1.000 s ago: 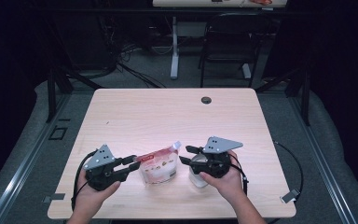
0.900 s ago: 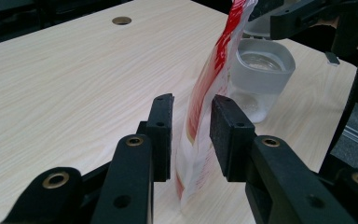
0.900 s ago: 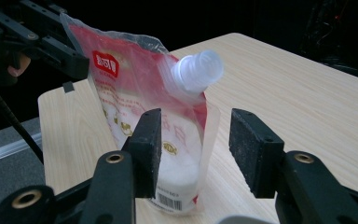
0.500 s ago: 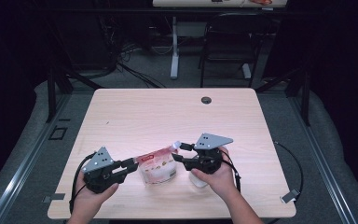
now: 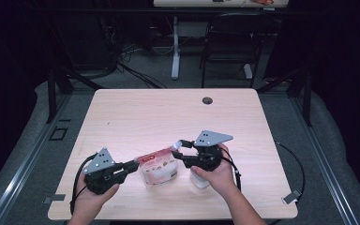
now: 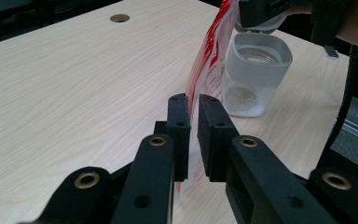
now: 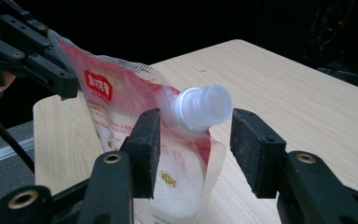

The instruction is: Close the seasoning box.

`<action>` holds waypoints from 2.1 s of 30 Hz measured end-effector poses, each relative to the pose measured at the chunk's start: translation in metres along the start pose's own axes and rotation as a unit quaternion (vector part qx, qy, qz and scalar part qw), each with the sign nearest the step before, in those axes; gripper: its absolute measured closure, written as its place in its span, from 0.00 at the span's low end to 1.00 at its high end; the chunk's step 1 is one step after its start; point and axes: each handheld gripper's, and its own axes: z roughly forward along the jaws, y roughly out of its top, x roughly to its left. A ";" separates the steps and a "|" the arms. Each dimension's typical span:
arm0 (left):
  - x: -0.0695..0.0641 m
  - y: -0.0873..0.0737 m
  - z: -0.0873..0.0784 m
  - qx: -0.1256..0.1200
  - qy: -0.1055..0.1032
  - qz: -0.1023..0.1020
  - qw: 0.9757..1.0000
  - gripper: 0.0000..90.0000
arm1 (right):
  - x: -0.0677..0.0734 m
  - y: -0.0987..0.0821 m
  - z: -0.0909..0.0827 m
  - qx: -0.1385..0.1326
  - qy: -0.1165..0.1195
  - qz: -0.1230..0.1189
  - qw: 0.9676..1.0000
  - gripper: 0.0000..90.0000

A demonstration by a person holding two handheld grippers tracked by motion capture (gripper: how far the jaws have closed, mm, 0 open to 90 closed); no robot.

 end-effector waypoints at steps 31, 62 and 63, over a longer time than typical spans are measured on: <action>0.019 0.004 0.012 -0.015 0.007 -0.004 1.000 1.00 | 0.017 -0.005 -0.017 0.015 0.003 -0.014 1.000 0.76; 0.021 -0.001 0.010 -0.019 0.009 -0.011 1.000 0.87 | 0.015 0.017 -0.029 0.027 0.010 -0.030 0.999 0.67; 0.021 -0.001 0.010 -0.019 0.008 -0.011 1.000 0.87 | 0.015 0.018 -0.029 0.027 0.011 -0.031 0.999 0.67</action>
